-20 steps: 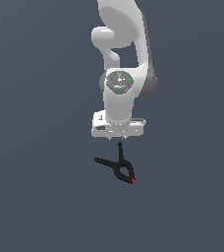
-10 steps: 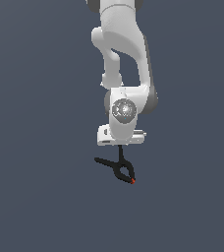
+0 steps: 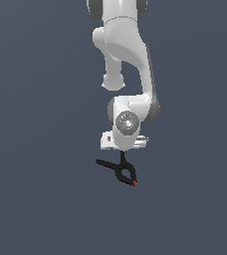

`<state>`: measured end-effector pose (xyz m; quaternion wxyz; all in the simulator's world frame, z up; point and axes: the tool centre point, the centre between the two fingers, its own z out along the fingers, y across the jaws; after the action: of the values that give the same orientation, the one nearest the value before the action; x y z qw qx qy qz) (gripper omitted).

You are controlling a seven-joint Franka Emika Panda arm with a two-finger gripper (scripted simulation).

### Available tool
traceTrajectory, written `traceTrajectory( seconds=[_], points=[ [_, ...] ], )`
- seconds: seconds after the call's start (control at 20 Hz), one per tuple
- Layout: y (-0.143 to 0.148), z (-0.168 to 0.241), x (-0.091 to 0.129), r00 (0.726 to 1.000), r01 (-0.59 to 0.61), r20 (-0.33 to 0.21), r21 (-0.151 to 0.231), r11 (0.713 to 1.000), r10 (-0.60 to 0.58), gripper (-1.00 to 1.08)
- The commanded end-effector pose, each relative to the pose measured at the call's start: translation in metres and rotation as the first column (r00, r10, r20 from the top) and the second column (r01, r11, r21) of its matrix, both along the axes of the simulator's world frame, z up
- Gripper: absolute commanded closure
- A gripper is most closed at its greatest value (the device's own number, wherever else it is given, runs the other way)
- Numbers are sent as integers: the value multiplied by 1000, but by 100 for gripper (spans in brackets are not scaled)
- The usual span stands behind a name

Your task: Pick up the object and move it to a goal position.

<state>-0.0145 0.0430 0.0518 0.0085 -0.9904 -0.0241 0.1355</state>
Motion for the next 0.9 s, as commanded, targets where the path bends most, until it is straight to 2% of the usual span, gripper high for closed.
traceTrajectory(
  seconds=[0.0,0.55,0.6,0.85],
  points=[
    [0,0,0,1000,0,1,0,1000,0,-20],
    [0,-29,-9,1000,0,-1,0,1000,0,-20],
    [0,-29,-9,1000,0,-1,0,1000,0,108],
    [0,-29,-9,1000,0,-1,0,1000,0,108]
  ],
)
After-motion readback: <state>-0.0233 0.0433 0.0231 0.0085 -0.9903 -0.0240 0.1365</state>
